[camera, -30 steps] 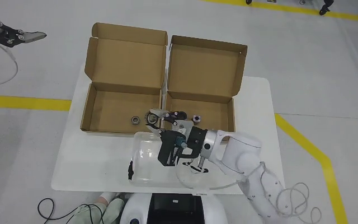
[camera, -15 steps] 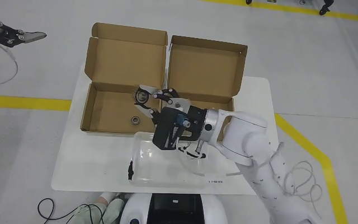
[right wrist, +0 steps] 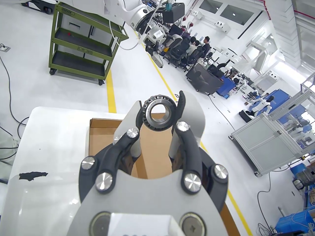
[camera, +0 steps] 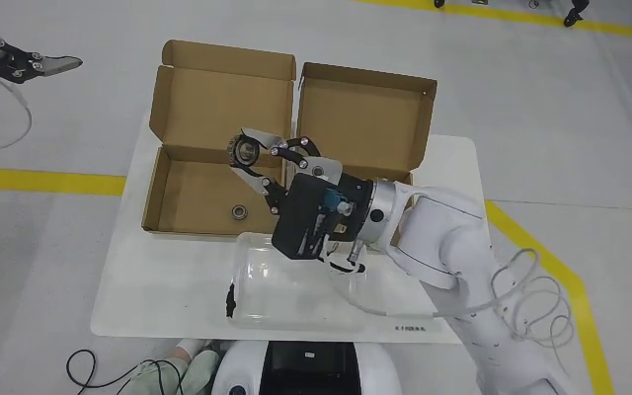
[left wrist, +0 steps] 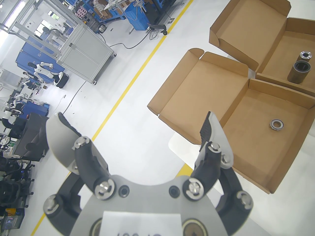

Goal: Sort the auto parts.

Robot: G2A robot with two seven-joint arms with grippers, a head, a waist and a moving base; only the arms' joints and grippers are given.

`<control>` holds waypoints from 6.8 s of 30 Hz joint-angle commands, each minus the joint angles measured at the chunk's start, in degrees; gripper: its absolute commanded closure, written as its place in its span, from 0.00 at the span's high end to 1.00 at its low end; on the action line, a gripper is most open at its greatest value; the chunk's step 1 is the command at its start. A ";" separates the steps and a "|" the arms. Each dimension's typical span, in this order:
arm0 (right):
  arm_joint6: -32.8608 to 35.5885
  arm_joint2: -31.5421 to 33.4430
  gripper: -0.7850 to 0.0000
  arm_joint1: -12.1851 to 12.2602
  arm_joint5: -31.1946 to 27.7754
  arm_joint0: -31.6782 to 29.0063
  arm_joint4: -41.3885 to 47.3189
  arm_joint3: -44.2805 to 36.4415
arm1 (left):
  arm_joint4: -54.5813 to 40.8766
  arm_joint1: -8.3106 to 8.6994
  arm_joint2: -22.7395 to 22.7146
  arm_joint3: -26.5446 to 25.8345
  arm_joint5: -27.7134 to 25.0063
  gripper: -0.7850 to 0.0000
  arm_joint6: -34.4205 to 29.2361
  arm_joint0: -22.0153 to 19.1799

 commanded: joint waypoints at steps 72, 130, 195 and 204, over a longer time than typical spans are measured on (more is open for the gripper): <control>4.93 -30.46 0.05 -21.88 8.08 26.92 15.70 81.01 | 0.00 0.00 0.00 0.00 0.00 1.00 0.00 0.00; 2.42 6.96 1.00 -4.80 -1.69 -8.69 -3.94 23.81 | 0.00 0.00 0.00 0.00 0.00 1.00 0.00 0.00; -27.21 36.69 1.00 2.36 18.19 -73.05 -8.24 -12.21 | 0.00 0.00 0.00 0.00 0.00 1.00 0.00 0.00; -27.21 36.68 1.00 2.36 18.19 -73.05 -8.25 -12.21 | 0.00 0.00 0.00 0.00 0.00 1.00 0.00 0.00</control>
